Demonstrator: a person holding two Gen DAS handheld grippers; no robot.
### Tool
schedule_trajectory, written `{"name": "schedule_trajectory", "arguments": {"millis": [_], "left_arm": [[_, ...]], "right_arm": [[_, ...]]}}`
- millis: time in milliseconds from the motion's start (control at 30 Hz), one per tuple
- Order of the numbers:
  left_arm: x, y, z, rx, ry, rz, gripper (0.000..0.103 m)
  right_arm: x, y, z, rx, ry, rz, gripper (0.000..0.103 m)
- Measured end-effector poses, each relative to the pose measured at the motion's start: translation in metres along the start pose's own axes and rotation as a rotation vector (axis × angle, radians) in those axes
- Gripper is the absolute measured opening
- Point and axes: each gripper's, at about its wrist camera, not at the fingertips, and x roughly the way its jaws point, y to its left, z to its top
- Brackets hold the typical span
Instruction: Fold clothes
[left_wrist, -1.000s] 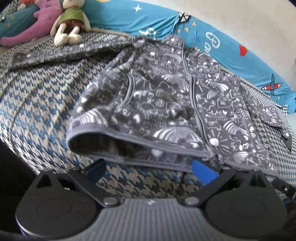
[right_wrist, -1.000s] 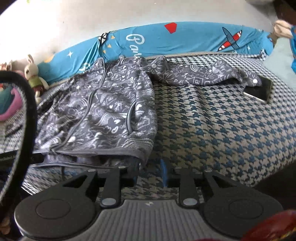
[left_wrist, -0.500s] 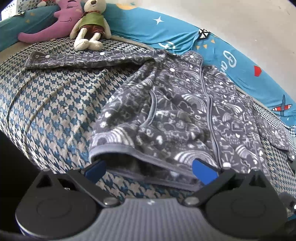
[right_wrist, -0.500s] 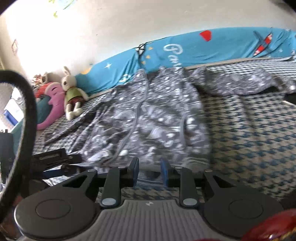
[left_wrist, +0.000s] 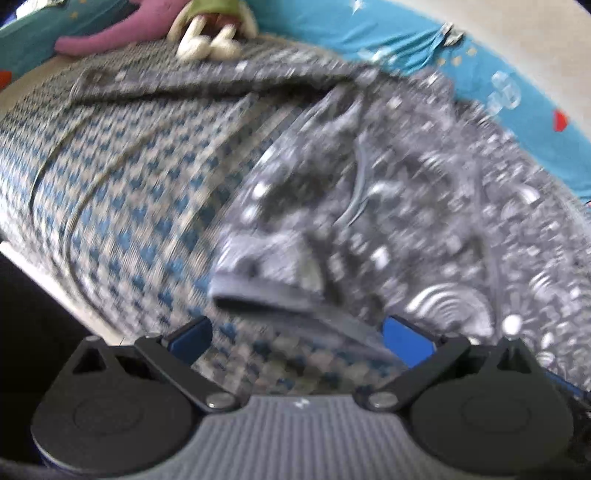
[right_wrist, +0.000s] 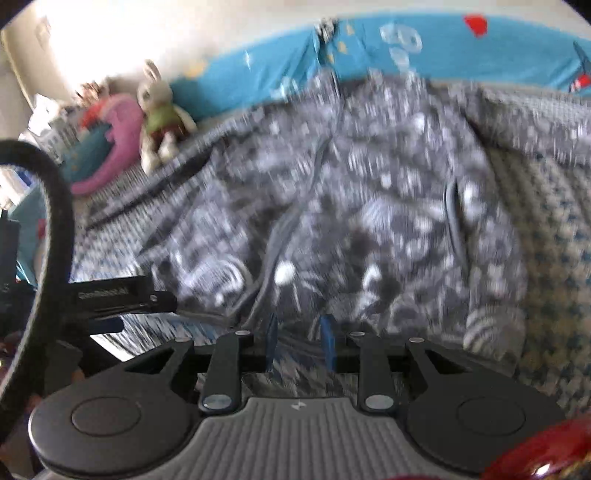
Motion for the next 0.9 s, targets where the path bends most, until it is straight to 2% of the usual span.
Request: {"name": "schedule_trajectory", "arguments": {"millis": [67, 167, 267, 433, 633, 733, 900], "left_arm": [[0.001, 0.006, -0.001, -0.025, 0.006, -0.016, 0.103], [-0.007, 0.005, -0.001, -0.007, -0.030, -0.020, 0.103], [-0.017, 0.004, 0.001, -0.012, -0.061, -0.065, 0.103], [-0.028, -0.006, 0.012, 0.008, -0.120, -0.072, 0.103], [-0.031, -0.020, 0.041, 0.020, -0.164, -0.069, 0.103], [-0.033, -0.021, 0.047, 0.041, -0.166, -0.071, 0.103], [-0.029, -0.019, 0.065, 0.060, -0.166, -0.047, 0.103]], "right_arm": [[-0.002, 0.000, 0.002, -0.001, 0.003, 0.010, 0.031], [-0.005, 0.000, 0.007, 0.004, 0.009, 0.027, 0.033], [-0.013, 0.000, 0.015, -0.010, -0.016, 0.069, 0.033], [-0.025, -0.005, 0.039, -0.074, -0.063, 0.107, 0.034], [-0.024, -0.025, 0.073, -0.078, -0.093, 0.111, 0.044], [-0.023, -0.036, 0.087, -0.084, -0.105, 0.099, 0.045], [-0.014, -0.061, 0.108, -0.024, -0.107, 0.063, 0.045]]}}
